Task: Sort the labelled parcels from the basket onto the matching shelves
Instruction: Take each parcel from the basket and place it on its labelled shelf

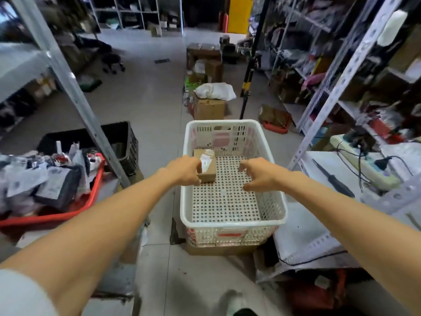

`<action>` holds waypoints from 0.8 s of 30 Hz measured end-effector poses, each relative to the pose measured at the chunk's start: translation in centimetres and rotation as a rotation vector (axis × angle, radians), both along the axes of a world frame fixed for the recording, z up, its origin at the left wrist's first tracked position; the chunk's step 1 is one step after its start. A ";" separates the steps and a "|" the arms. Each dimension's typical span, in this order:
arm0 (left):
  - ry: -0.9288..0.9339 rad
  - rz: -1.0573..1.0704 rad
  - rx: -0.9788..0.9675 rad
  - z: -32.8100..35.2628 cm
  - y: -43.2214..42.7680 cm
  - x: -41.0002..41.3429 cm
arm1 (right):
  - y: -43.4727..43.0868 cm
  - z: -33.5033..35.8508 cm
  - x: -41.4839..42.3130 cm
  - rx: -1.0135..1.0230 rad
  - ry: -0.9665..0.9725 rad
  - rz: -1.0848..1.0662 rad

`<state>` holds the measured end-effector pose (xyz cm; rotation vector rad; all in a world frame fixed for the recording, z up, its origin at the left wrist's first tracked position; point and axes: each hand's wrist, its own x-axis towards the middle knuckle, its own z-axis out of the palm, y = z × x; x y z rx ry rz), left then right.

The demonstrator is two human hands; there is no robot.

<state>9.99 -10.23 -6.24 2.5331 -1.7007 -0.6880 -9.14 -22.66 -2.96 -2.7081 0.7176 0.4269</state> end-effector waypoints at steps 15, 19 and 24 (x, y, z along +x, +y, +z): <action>0.161 0.178 0.127 -7.0 -14.4 9.3 | -17.6 -9.4 12.6 0.089 0.110 0.021; 0.269 0.254 0.124 -10.2 -17.3 11.1 | -20.6 -13.8 14.8 0.108 0.184 0.046; 0.371 0.333 0.166 -16.4 -19.6 13.2 | -22.8 -21.0 16.4 0.198 0.273 0.016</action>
